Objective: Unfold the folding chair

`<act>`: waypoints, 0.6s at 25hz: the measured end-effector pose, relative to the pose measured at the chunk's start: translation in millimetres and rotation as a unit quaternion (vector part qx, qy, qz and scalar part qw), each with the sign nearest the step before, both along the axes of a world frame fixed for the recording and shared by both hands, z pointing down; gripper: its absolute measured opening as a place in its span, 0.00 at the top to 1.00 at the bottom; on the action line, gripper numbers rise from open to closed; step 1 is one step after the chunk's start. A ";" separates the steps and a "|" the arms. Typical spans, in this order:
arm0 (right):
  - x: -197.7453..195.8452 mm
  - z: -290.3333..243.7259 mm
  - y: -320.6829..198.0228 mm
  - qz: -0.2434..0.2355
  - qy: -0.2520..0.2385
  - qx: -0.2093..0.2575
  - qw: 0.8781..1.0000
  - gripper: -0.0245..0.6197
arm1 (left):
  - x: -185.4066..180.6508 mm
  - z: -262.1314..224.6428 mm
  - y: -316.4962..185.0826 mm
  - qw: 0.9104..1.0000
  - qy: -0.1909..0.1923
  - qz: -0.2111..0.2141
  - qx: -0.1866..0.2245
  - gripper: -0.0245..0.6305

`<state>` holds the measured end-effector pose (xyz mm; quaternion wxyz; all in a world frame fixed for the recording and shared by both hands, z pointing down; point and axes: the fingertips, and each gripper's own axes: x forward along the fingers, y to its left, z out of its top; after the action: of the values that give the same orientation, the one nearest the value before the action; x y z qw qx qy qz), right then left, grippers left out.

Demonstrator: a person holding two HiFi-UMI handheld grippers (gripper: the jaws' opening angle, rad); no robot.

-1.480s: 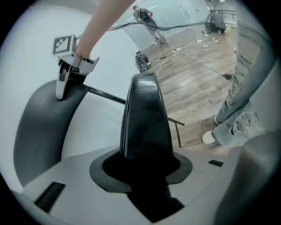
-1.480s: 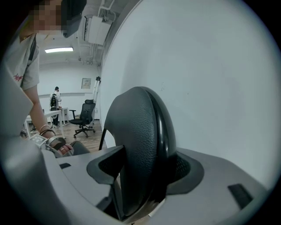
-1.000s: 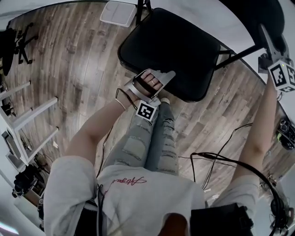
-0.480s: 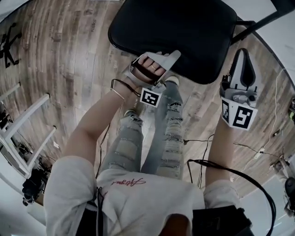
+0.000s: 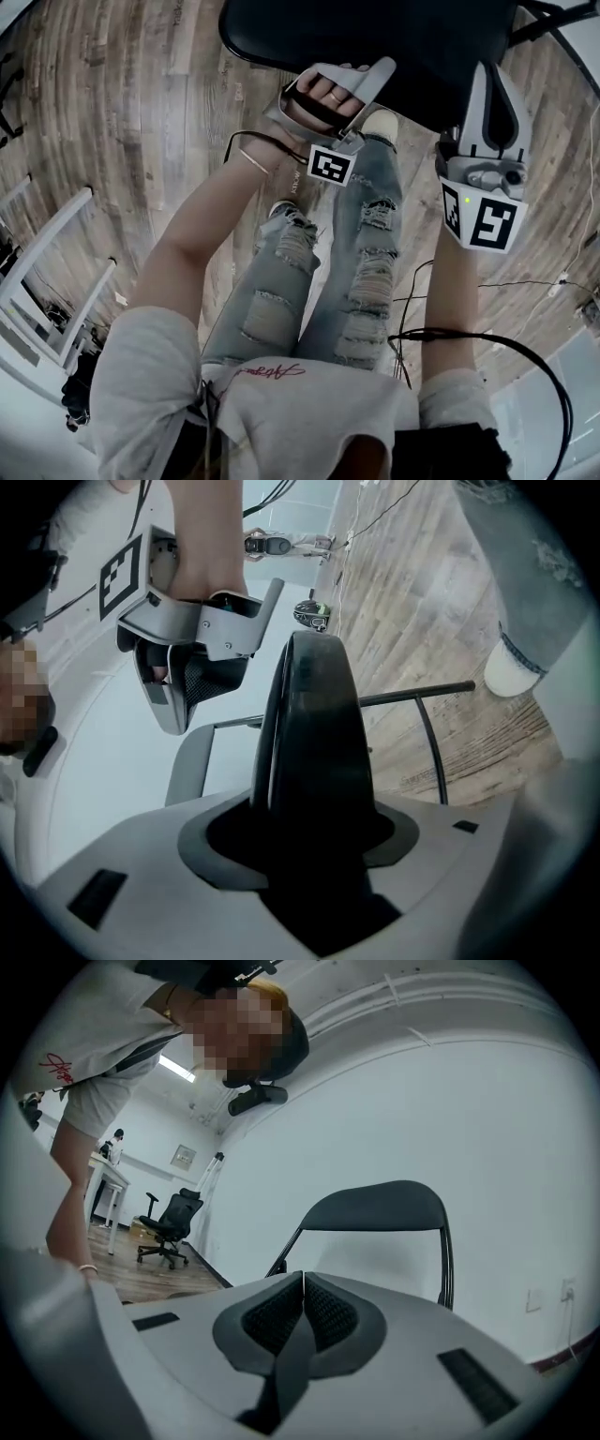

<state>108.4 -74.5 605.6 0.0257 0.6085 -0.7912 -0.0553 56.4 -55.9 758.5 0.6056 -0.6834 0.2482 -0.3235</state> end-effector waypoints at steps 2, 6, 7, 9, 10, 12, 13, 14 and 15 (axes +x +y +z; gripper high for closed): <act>-8.5 14.1 12.6 -0.003 -0.002 -0.007 1.000 0.93 | -6.1 6.2 7.9 1.000 0.005 0.004 0.001 0.56; -21.5 41.0 34.8 -0.002 -0.001 -0.022 1.000 0.93 | 1.4 -0.8 3.1 1.000 0.017 0.007 0.020 0.55; -27.1 47.0 39.6 -0.001 0.002 -0.026 1.000 0.93 | 0.9 -1.2 3.3 1.000 0.019 0.009 0.022 0.55; -38.5 54.5 44.7 0.000 0.012 -0.032 0.999 0.93 | -3.9 0.4 4.8 0.999 0.024 0.014 0.021 0.55; -41.7 55.4 45.0 0.002 0.013 -0.032 0.999 0.93 | -6.3 1.4 5.9 0.999 0.028 0.018 0.023 0.55; -42.3 51.6 45.6 0.008 0.002 -0.029 1.000 0.93 | -9.4 1.6 9.9 0.998 0.043 0.036 0.034 0.55; -42.4 47.7 47.4 0.009 -0.004 -0.026 1.000 0.93 | -11.4 0.6 12.8 0.997 0.053 0.046 0.042 0.55; -43.7 43.2 49.9 0.009 -0.008 -0.021 1.000 0.93 | -14.5 -0.7 14.9 0.995 0.064 0.053 0.047 0.55; -46.4 38.6 52.6 0.007 -0.011 -0.016 1.000 0.93 | -18.9 -1.7 15.7 0.995 0.075 0.054 0.047 0.55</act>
<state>62.0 -22.0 644.2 0.0275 0.6140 -0.7880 -0.0360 37.5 -40.2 756.8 0.6336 -0.6887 0.2704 -0.2262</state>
